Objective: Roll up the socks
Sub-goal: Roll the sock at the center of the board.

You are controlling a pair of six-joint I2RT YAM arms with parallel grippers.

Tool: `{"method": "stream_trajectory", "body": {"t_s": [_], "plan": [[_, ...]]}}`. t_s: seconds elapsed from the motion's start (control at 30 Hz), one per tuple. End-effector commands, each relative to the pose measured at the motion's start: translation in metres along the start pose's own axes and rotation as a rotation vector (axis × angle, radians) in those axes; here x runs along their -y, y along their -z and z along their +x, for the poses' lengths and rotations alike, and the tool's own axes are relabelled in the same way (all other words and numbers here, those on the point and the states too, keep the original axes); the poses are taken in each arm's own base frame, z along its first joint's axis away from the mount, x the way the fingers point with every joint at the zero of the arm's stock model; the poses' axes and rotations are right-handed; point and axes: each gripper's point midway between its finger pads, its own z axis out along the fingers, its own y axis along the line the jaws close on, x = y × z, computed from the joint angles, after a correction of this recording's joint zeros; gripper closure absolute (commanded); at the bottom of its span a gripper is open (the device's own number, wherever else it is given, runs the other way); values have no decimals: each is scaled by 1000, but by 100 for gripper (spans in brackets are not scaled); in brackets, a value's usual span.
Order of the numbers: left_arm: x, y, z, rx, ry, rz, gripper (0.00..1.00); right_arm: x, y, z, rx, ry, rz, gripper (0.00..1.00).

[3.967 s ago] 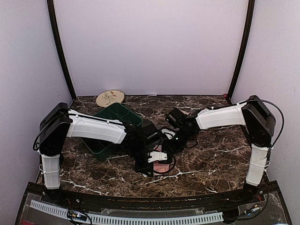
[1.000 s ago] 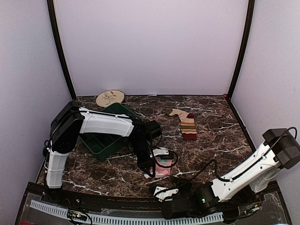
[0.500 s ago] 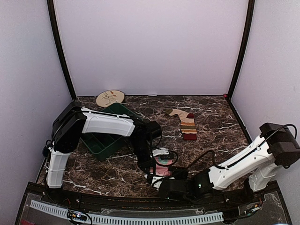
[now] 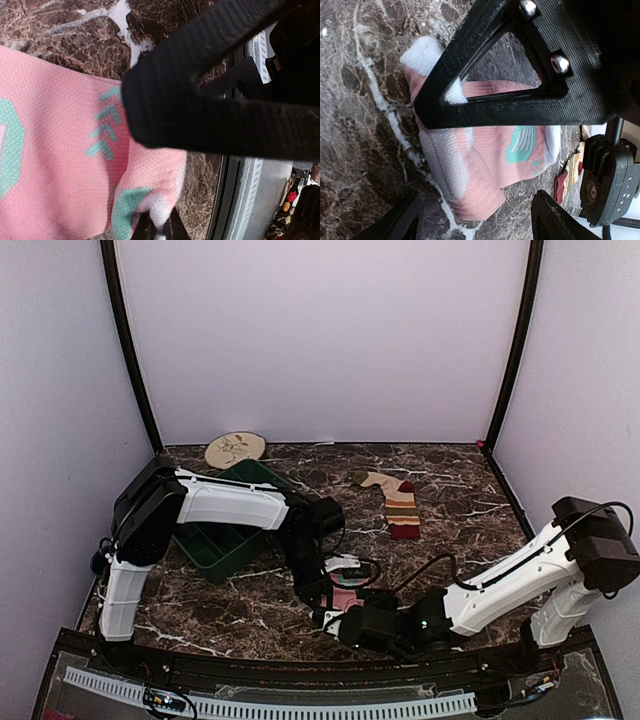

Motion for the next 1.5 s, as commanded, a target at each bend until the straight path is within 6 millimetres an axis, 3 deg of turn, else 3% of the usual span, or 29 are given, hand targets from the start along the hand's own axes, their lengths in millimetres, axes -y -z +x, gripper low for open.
{"method": "stream_trajectory", "body": {"t_s": [0.0, 0.33, 0.5, 1.23, 1.47], "plan": [[5, -1, 0, -11, 4, 26, 92, 4, -8, -4, 9, -10, -3, 28], [7, -1, -1, -6, 1, 38, 91, 5, -19, -4, -4, -4, -45, 29], [7, -1, -1, -7, 3, 35, 91, 3, -21, -5, -9, -7, -77, 35], [1, 0, -5, -10, 7, 14, 91, -9, -20, 2, -28, -61, -189, 99], [-9, 5, -6, -7, 37, -28, 80, -7, -21, 2, -28, -79, -207, 100]]}}
